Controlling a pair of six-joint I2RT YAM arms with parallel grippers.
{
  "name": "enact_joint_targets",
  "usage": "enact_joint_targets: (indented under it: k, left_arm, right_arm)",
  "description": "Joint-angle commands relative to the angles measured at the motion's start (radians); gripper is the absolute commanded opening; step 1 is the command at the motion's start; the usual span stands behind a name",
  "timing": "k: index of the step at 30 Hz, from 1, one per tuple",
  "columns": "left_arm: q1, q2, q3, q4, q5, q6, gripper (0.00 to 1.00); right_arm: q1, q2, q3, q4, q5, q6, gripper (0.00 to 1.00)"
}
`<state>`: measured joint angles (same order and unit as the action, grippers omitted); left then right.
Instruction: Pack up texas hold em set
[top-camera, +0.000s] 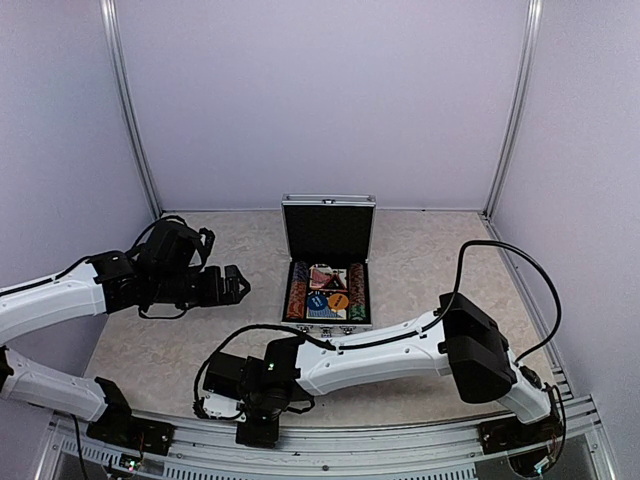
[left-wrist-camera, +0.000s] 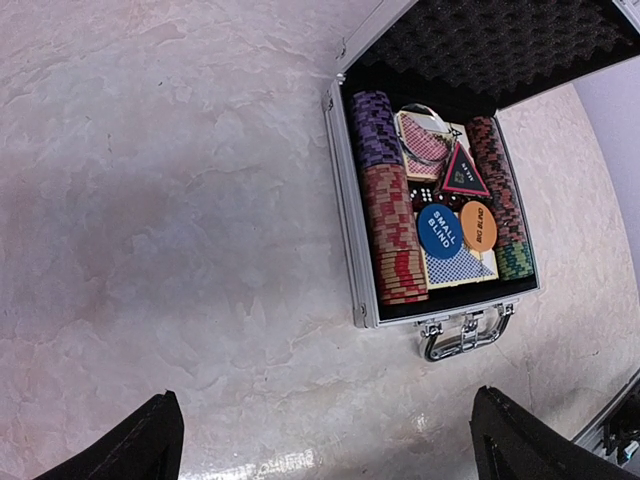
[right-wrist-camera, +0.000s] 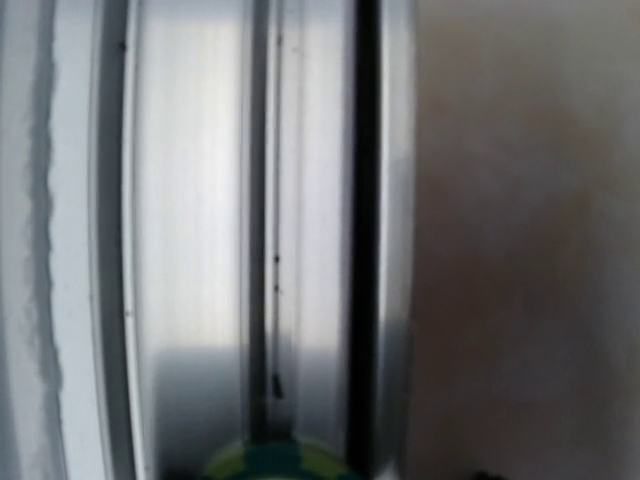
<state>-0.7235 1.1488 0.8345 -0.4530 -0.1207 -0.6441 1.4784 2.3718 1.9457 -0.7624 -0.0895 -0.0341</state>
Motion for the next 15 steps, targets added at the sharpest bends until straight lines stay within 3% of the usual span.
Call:
enact_joint_targets:
  k: [1,15]
  left_arm:
    - [0.012,-0.015,-0.006,-0.003,-0.008,0.014,0.99]
    - [0.018,-0.014,-0.010,0.006,0.002,0.020,0.99]
  right_arm:
    - [-0.002,0.016,0.000,-0.028,-0.026,-0.001,0.60]
    - [0.014,-0.010,-0.032,-0.026,-0.056,-0.013,0.61]
